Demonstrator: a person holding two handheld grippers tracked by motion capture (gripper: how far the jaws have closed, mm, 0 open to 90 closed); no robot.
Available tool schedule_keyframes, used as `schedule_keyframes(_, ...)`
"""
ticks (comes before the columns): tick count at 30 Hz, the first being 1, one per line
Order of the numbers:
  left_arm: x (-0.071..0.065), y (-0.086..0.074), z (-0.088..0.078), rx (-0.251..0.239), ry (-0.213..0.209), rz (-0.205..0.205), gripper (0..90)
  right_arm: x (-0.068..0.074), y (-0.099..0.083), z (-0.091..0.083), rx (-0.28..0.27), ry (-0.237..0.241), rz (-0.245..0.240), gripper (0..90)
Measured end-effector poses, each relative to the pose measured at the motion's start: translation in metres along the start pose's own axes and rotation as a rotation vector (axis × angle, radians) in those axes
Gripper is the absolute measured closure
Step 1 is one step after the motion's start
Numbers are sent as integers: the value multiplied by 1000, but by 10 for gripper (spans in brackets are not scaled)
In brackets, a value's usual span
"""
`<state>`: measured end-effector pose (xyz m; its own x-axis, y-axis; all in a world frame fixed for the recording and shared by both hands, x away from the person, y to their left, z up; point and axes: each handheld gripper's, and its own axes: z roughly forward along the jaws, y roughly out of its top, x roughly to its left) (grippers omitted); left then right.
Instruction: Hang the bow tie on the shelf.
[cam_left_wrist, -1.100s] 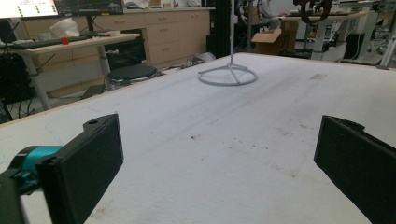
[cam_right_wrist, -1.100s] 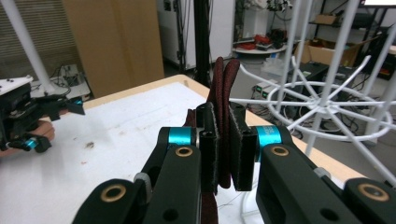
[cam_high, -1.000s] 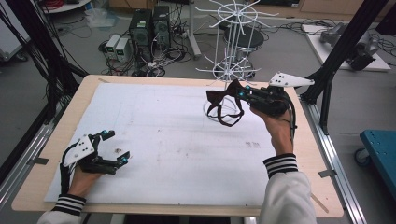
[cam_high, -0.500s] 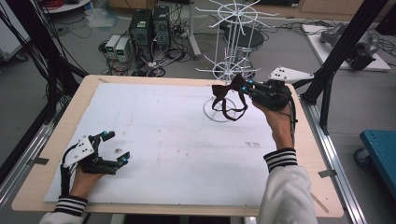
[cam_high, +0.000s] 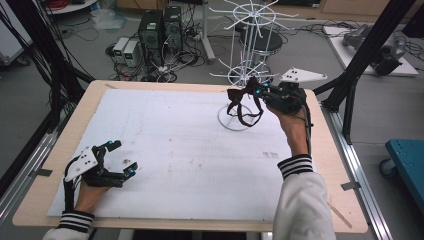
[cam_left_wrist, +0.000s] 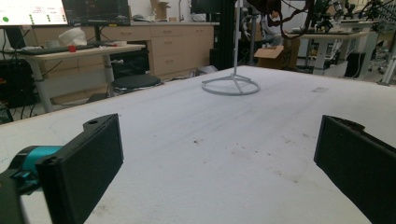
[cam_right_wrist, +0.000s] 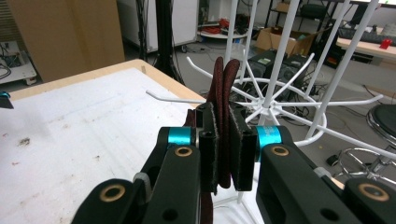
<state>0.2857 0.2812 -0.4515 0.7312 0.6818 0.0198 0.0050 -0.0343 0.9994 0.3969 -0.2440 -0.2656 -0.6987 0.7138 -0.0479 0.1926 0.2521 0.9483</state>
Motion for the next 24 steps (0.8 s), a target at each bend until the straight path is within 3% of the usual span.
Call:
schedule_keyframes(15,1,0,0,-4,-8,1,17,-1,-1,5,-5,-41,8,827)
schedule_keyframes(20,1,0,0,-5,-6,2,17,0,0,5,-3,-63,-8,755)
schedule_keyframes(24,1,0,-1,-3,-7,-3,17,2,1,4,-14,-97,-22,630)
